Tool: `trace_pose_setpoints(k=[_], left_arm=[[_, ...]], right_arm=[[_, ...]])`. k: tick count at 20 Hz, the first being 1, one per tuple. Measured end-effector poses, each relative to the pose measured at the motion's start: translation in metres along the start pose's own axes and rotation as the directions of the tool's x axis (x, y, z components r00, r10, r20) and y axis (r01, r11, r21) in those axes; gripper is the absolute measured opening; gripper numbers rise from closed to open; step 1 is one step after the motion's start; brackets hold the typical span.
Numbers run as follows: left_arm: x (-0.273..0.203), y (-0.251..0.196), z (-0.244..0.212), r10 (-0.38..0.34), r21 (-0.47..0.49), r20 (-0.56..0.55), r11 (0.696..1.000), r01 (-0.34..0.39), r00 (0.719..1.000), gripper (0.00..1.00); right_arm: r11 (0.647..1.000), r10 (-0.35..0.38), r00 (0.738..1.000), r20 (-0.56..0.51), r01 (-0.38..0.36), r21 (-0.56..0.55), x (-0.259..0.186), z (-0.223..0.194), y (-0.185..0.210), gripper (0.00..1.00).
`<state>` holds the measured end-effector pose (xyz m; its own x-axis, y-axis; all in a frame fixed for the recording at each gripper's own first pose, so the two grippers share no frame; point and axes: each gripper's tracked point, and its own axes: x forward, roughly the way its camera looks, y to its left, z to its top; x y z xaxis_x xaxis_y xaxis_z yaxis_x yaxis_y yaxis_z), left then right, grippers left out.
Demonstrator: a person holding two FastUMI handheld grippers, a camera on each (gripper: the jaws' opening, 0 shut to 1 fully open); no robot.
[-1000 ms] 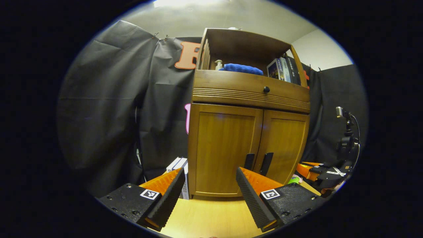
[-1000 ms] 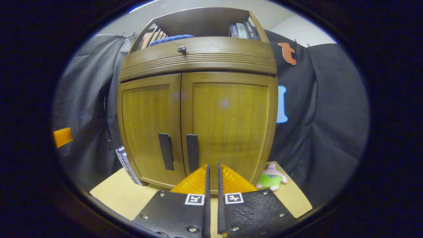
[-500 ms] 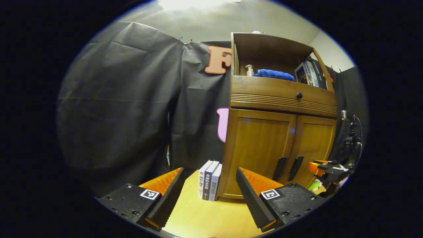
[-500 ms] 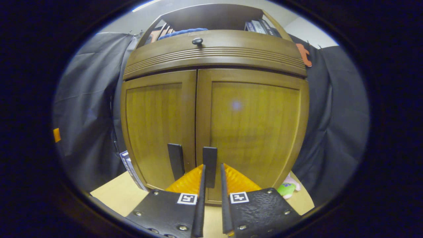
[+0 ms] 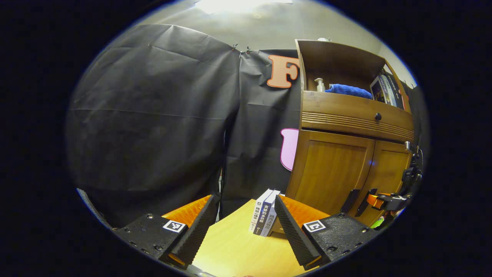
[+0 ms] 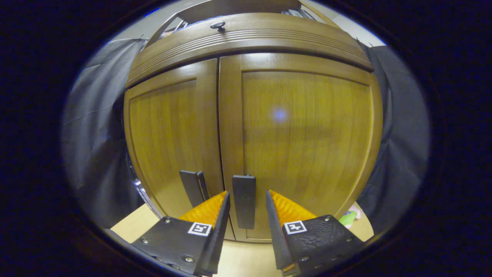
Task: Open the right door of the double-door shoe cabinet with the right hand, and open the left door with the left hand.
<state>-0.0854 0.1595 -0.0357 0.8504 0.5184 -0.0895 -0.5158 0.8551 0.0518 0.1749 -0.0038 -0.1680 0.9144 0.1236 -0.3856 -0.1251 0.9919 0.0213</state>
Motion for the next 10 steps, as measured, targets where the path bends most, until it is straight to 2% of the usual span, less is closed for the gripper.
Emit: trace_pose_setpoints(k=[4,5,8,9,10], left_arm=[[0.000,0.008,0.002,0.042,0.007,0.006,0.999,-0.042,0.999,0.92],[0.001,0.011,0.002,0.049,0.007,0.006,0.999,-0.049,0.999,0.92],[-0.001,0.013,0.001,0.062,0.003,0.002,0.998,-0.062,0.998,0.93],[-0.002,0.013,0.001,0.060,0.000,0.001,0.998,-0.060,0.998,0.92],[-0.002,0.012,-0.001,0.056,-0.002,-0.002,0.998,-0.056,0.998,0.92]], right_arm=[[1.000,-0.023,0.998,-0.062,0.023,-0.002,0.020,-0.014,-0.002,0.51],[1.000,0.001,0.997,-0.076,-0.001,0.009,0.026,-0.017,0.004,0.58],[0.999,-0.030,0.998,-0.061,0.029,-0.021,0.027,-0.018,0.006,0.28],[0.999,-0.032,0.998,-0.048,0.031,-0.013,0.029,-0.015,0.006,0.31],[1.000,-0.031,0.998,-0.057,0.031,0.002,0.023,-0.018,0.005,0.26]])
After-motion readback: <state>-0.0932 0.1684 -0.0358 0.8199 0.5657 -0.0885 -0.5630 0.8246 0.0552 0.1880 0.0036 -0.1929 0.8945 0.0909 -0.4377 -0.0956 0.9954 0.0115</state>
